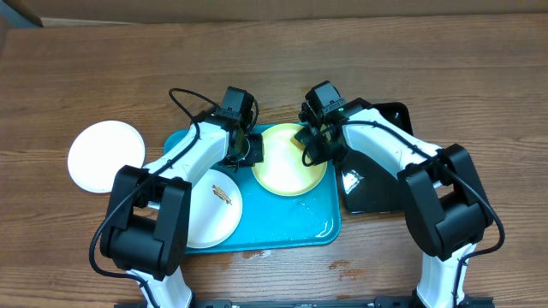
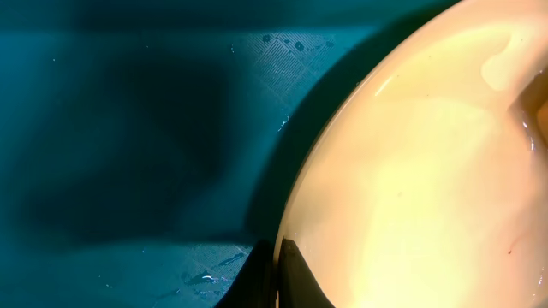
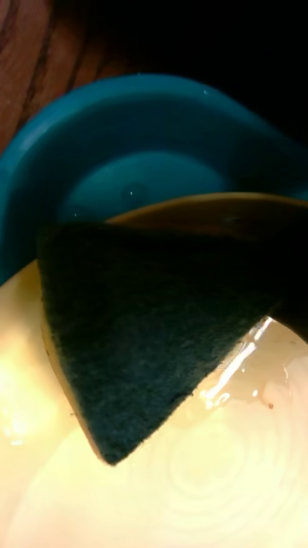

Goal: Clean dirty plates on tray and stack at the side
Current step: 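Scrub the yellow plate's right side with the sponge, right gripper, then carry the sponge right with the right gripper into the black tray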

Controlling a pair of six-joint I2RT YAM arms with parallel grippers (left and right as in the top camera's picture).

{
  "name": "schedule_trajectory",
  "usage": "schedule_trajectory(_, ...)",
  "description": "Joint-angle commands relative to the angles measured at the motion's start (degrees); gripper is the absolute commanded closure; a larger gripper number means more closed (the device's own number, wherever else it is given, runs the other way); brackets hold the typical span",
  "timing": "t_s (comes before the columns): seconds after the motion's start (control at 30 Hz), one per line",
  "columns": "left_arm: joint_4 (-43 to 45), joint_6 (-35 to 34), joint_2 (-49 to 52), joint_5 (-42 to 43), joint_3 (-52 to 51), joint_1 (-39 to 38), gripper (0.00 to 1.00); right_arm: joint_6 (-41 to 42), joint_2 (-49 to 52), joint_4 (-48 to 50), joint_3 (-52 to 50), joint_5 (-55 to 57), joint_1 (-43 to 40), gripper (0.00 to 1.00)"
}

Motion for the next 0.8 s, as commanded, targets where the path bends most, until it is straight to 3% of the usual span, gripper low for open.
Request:
schedule_trajectory(0.0,0.04,-0.17,0.59,0.02,0.46,0.33,0.96,-0.5,1.81,-0.42,0.55,0.81,-0.42,0.96)
schedule_trajectory(0.3,-0.04,-0.17,0.59,0.02,0.46,0.33,0.96,-0.39,1.77,-7.17,12.96,-13.88,-0.92,0.96)
schedule_trajectory(0.5,-0.2,-0.17,0.59,0.02,0.46,0.33,0.96,-0.26,1.77,-18.75,23.32,-14.21,-4.13,0.96)
schedule_trajectory(0.77,-0.2,-0.15,0.59,0.02,0.46,0.33,0.95,-0.02,1.79,-30.12,24.06,-13.49,-12.52,0.96)
